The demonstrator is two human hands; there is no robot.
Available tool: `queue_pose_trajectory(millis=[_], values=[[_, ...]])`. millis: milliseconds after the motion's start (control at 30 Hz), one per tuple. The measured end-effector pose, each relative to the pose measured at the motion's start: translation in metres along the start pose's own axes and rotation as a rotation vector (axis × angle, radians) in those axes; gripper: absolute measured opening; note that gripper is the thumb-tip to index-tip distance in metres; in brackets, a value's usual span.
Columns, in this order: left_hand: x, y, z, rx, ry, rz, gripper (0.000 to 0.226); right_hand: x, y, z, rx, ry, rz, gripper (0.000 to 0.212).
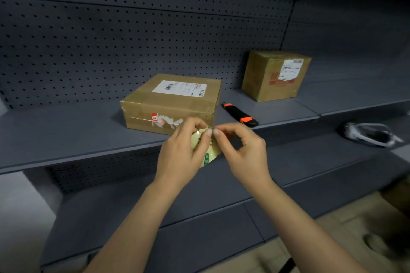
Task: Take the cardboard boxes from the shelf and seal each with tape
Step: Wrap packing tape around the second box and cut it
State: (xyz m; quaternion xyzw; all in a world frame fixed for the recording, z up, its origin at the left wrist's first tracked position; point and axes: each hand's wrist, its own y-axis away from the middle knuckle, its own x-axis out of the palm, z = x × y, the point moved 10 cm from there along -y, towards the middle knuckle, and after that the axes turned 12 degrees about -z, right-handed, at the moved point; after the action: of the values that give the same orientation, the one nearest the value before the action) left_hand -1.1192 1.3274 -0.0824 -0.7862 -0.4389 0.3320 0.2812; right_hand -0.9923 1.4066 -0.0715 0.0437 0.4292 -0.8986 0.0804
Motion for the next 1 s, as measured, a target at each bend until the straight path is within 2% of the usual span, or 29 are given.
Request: queue_pose_trajectory(millis=[133,300,400,500,667,833,1000], values=[[0.035,0.000,-0.030,0.107,0.090,0.026,0.014,-0.026,-0.009,-0.013,0.026,0.077,0.031,0.006],[0.100,-0.012,-0.051,0.104,0.243,0.162,0.041,-0.078,-0.032,-0.053,0.071,0.074,-0.021,0.005],[0.143,-0.024,-0.063,0.189,0.174,0.226,0.037,-0.108,-0.050,-0.088,0.160,0.022,-0.048,0.002],[0.194,-0.038,-0.064,0.225,0.095,0.329,0.034,-0.128,-0.074,-0.124,0.260,-0.053,-0.038,0.014],[0.287,-0.072,-0.054,0.298,-0.066,0.467,0.032,-0.141,-0.128,-0.201,0.252,0.011,0.053,0.022],[0.350,-0.095,-0.032,0.341,-0.135,0.499,0.028,-0.124,-0.162,-0.274,0.224,0.085,0.147,0.025],[0.352,-0.101,-0.008,0.293,-0.250,0.423,0.021,-0.102,-0.169,-0.289,0.102,0.112,0.219,0.022]])
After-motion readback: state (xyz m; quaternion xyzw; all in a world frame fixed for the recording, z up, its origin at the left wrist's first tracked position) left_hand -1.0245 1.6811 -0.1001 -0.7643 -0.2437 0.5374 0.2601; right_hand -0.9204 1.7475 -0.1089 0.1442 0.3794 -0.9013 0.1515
